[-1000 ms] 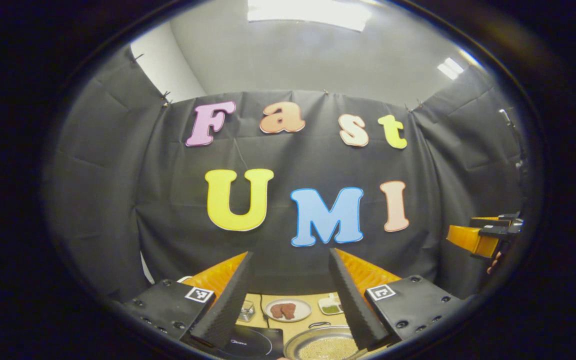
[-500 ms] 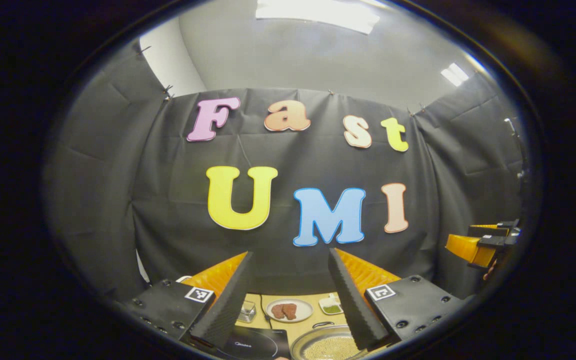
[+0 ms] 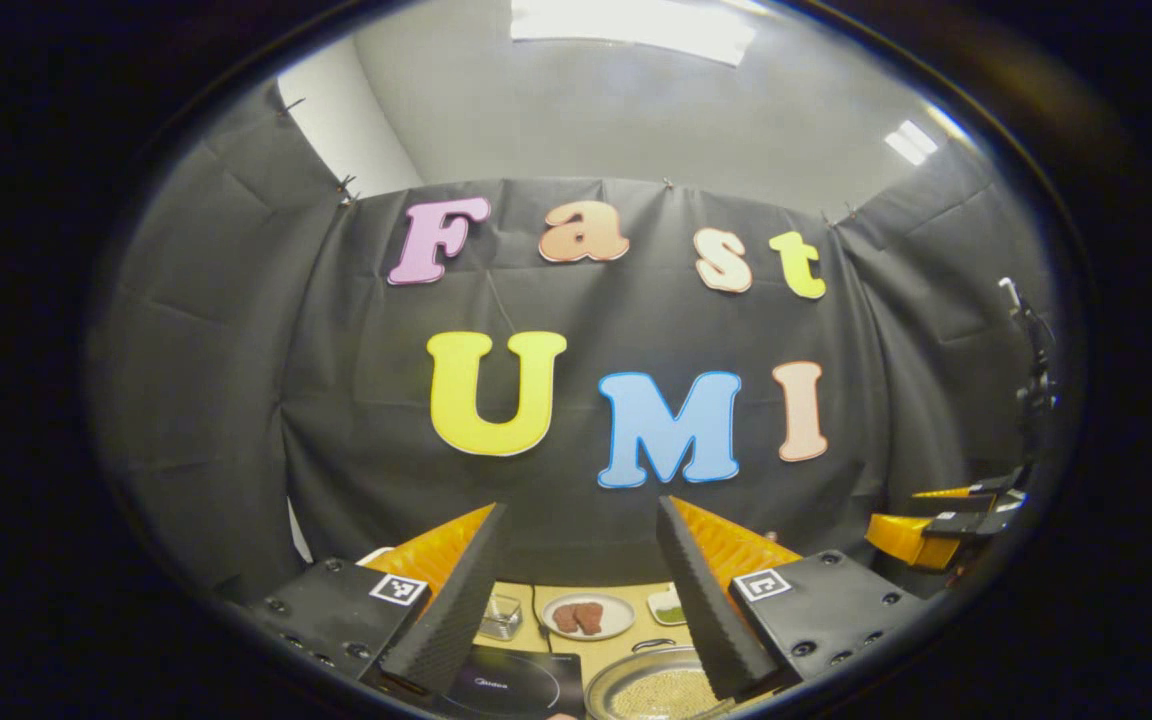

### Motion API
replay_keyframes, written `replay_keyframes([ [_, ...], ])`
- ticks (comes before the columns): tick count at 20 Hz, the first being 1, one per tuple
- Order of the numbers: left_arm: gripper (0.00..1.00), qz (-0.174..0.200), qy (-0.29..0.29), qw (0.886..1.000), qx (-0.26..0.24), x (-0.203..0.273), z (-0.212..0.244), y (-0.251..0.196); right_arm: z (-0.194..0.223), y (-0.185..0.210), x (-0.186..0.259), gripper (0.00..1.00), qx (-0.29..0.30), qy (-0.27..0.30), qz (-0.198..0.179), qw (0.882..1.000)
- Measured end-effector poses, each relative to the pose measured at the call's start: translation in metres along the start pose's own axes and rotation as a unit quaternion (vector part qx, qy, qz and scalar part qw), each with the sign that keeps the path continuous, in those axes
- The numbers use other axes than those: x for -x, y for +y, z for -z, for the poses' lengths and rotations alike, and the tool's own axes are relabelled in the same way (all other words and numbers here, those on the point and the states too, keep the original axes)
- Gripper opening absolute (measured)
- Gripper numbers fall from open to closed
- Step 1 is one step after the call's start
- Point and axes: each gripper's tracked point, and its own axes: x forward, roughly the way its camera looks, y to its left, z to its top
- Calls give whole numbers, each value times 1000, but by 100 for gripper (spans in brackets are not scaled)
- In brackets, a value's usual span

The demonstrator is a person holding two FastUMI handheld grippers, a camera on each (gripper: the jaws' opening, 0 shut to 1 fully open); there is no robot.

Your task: First push the handle of the pot to place it horizontally, then grasp the pot with both hands and set it on the induction cooktop.

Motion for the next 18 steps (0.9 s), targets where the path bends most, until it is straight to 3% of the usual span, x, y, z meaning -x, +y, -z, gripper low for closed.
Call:
replay_keyframes([
  [3, 98, -7, 6, 1000, -12, 1, 8, 2, 27, 1, -6, 43, -12, 50, 4, 999],
  [5, 98, -8, 10, 1000, -13, 2, 13, 3, 53, 17, -11, 32, -21, 92, -29, 995],
  [6, 98, -8, 14, 1000, -12, 1, 16, 5, 67, 19, -15, 19, -22, 115, -34, 993],
  [7, 98, -9, 18, 1000, -11, 2, 21, 6, 78, 17, -14, 16, -25, 136, -33, 990],
  [8, 99, -11, 21, 1000, -11, 1, 23, 6, 88, 21, -17, 3, -29, 154, -42, 987],
  [13, 98, -22, 32, 999, -13, -1, 35, 17, 146, 44, -18, 6, -15, 240, -85, 967],
  [18, 93, -40, 40, 998, -11, 6, 41, 30, 209, 71, -2, 6, -26, 339, -133, 931],
])
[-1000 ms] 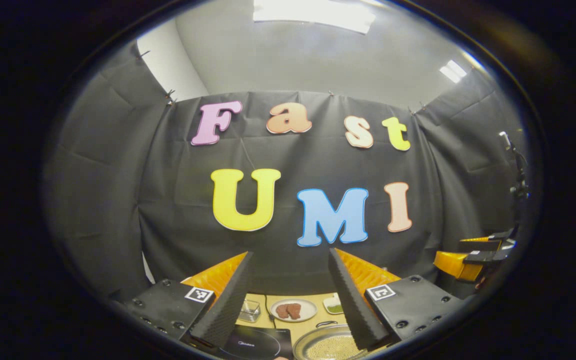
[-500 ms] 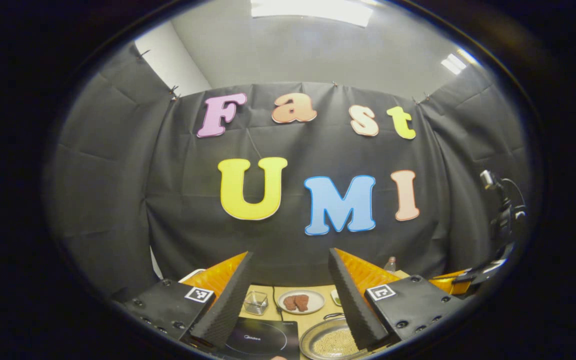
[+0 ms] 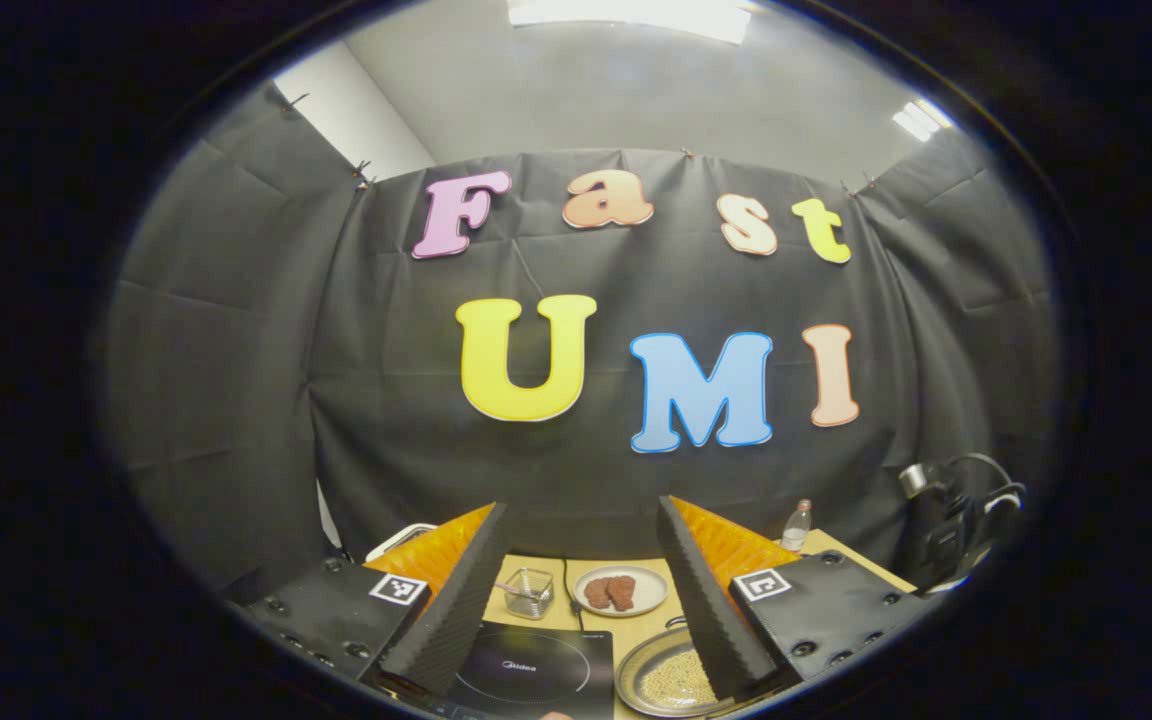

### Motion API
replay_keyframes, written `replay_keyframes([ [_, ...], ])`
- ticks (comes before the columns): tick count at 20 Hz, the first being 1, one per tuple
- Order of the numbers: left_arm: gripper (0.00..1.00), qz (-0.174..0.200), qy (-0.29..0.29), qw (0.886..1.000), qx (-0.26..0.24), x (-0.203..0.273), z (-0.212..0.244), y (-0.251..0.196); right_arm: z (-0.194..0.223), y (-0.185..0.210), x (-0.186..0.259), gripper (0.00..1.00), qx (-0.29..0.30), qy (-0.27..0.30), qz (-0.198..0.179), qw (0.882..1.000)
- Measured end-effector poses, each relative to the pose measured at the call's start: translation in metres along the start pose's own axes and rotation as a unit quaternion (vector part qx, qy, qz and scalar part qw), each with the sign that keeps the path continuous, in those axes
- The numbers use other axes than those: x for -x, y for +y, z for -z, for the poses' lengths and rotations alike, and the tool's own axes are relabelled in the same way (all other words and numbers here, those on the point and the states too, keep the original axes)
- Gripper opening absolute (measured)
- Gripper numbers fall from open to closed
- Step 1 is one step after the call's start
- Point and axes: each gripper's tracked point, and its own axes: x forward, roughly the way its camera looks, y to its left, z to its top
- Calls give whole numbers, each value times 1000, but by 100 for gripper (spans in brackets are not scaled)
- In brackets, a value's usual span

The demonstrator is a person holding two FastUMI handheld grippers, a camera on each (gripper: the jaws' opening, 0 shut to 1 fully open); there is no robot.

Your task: First push the handle of the pot to place it horizontally, then grasp the pot with both hands and set it on the induction cooktop.

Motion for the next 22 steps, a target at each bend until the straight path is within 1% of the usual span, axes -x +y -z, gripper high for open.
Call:
replay_keyframes([
  [2, 93, -7, 2, 1000, -2, 2, 2, 5, 20, 5, -13, 5, 4, 34, -8, 999],
  [5, 96, -17, 4, 1000, -2, 8, 4, 13, 43, 13, -26, 5, 9, 66, -14, 998],
  [6, 93, -21, 6, 1000, -1, 10, 6, 17, 52, 18, -30, 6, 6, 77, -22, 997],
  [9, 93, -31, 12, 999, 3, 14, 10, 24, 77, 34, -40, 5, -8, 118, -49, 992],
  [12, 93, -41, 13, 999, -2, 19, 11, 32, 99, 46, -53, 5, -12, 150, -65, 986],
  [15, 93, -53, 16, 998, -4, 24, 12, 41, 113, 54, -68, 5, -10, 174, -72, 982],
  [16, 95, -56, 17, 998, -3, 25, 14, 44, 118, 58, -71, 5, -15, 183, -77, 980],
  [17, 93, -60, 18, 998, -2, 27, 14, 47, 121, 61, -73, 6, -20, 190, -81, 978],
  [19, 93, -67, 21, 998, -1, 29, 17, 52, 129, 61, -79, 5, -26, 202, -81, 976],
  [20, 99, -69, 22, 997, -1, 30, 17, 54, 133, 61, -81, 5, -31, 209, -80, 974],
  [22, 99, -71, 23, 997, -3, 32, 18, 55, 137, 60, -88, 6, -49, 213, -79, 973],
])
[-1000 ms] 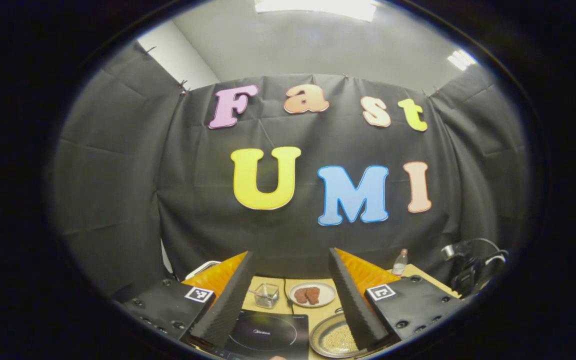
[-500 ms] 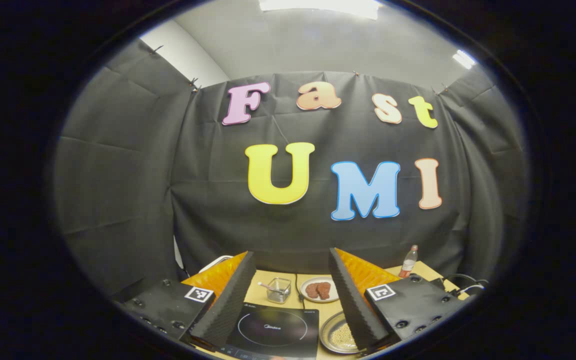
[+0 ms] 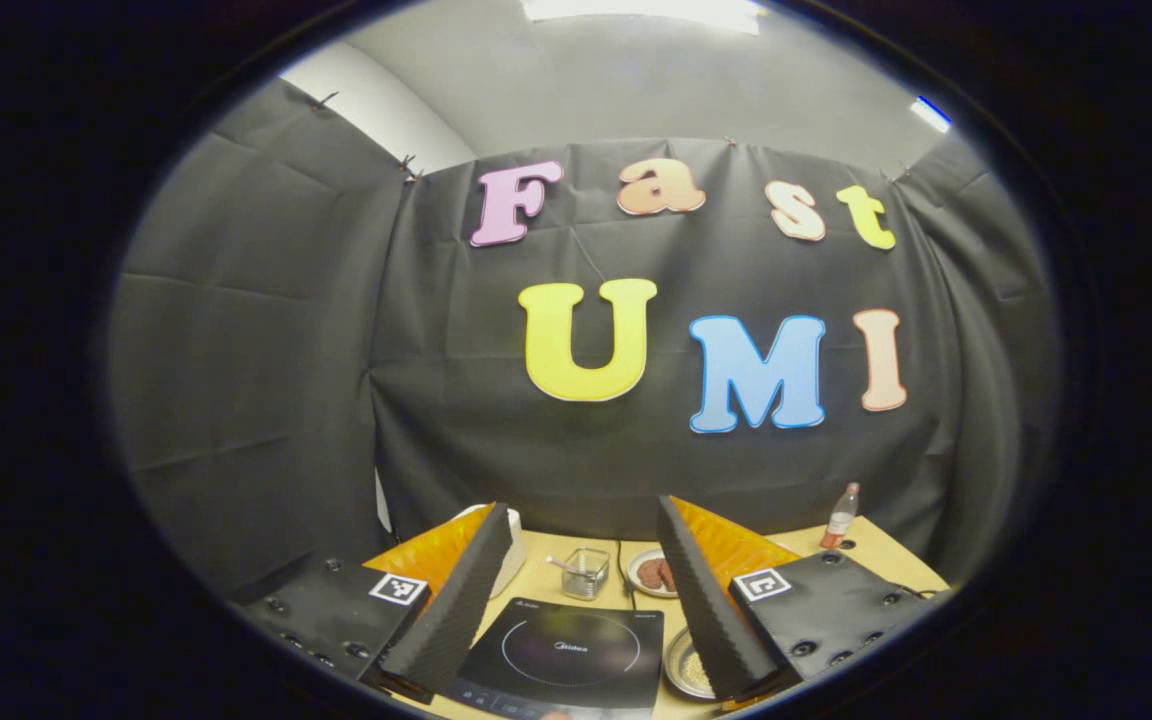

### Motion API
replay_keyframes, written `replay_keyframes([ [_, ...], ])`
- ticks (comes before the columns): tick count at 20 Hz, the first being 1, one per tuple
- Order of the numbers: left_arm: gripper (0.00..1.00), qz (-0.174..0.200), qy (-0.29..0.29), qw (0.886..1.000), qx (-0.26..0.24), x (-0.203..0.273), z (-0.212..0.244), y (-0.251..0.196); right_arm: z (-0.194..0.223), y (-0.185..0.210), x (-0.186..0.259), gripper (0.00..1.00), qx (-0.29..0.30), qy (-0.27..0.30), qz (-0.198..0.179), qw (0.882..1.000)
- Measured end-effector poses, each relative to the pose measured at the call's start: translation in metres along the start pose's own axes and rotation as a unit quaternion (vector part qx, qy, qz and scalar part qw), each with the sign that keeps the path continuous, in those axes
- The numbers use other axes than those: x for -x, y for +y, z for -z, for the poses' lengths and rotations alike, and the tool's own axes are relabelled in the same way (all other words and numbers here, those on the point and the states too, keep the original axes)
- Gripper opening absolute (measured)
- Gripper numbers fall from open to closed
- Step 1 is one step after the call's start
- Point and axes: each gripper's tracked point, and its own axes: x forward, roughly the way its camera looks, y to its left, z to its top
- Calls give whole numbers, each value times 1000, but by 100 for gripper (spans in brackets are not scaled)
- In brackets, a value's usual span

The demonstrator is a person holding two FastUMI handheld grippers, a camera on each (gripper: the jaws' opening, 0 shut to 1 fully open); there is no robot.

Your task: First push the handle of the pot to place it horizontally, then grasp the pot with both hands and set it on the induction cooktop.

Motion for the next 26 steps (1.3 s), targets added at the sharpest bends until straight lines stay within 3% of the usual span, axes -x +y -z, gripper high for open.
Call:
replay_keyframes([
  [12, 99, 12, 5, 1000, 0, -7, 3, -10, -1, -5, -9, 1, -83, -12, -36, 996],
  [17, 99, 27, 1, 1000, -2, -13, 0, -25, 5, -17, -8, 1, -87, -9, -27, 996],
  [26, 99, 54, 6, 999, -2, -20, 6, -50, 11, -61, 2, 1, -108, -21, 23, 994],
])
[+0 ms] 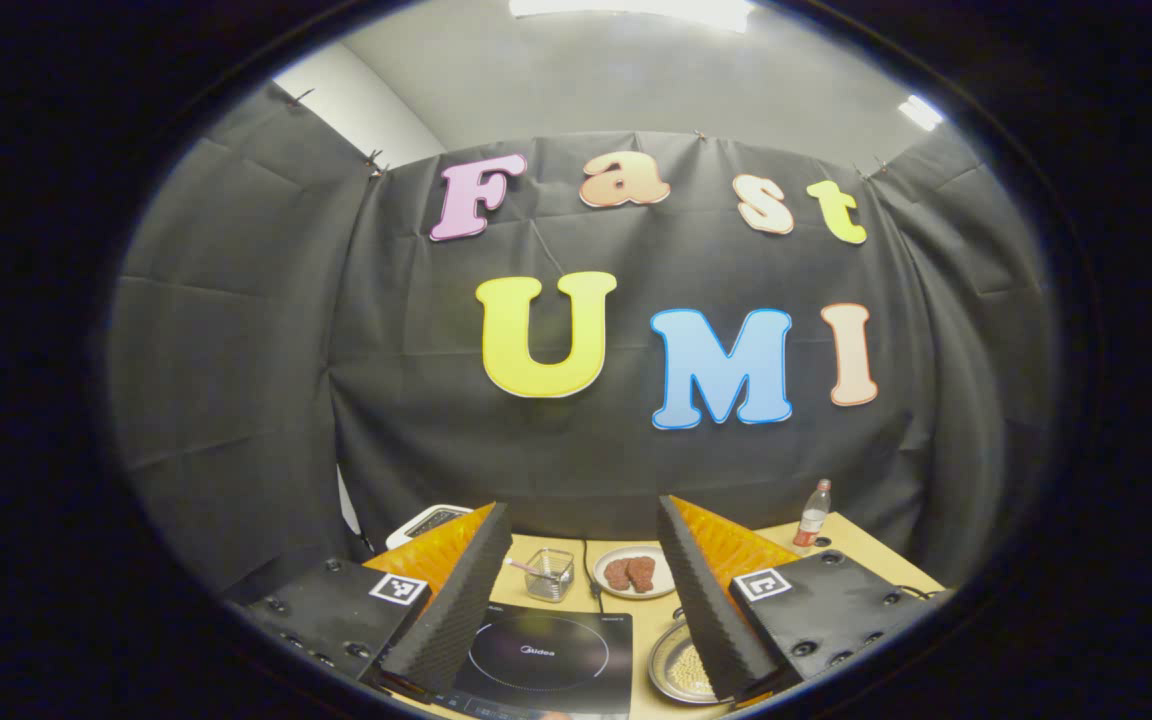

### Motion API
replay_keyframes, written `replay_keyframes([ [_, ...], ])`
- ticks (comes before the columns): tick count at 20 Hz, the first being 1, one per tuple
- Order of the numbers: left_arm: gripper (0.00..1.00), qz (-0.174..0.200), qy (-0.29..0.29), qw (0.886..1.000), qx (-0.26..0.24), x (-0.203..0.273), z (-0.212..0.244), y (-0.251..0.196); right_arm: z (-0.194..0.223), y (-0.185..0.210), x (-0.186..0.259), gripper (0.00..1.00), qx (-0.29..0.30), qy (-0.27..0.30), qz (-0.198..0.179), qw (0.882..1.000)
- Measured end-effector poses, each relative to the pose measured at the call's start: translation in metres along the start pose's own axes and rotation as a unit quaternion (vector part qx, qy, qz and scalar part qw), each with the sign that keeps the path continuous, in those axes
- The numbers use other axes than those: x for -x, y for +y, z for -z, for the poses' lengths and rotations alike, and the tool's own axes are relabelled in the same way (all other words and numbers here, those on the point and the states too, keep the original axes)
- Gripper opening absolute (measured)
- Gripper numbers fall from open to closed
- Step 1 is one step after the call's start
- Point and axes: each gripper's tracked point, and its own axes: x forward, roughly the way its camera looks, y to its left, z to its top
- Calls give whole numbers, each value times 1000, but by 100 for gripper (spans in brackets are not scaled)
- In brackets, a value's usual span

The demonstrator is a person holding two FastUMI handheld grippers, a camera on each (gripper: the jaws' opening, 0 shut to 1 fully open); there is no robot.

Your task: First push the handle of the pot to place it horizontally, then grasp the pot with both hands and set it on the induction cooktop.

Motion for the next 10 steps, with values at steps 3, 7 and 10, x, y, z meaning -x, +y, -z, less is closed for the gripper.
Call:
replay_keyframes([
  [3, 99, 7, 1, 1000, -1, -4, 0, -6, -4, -15, 4, 1, -8, -7, 15, 1000],
  [7, 99, 14, 3, 1000, -5, -6, 3, -12, -8, -38, 10, 1, 1, -16, 54, 998],
  [10, 99, 17, 6, 1000, -6, -7, 7, -13, -12, -52, 14, 1, 17, -20, 80, 996],
])
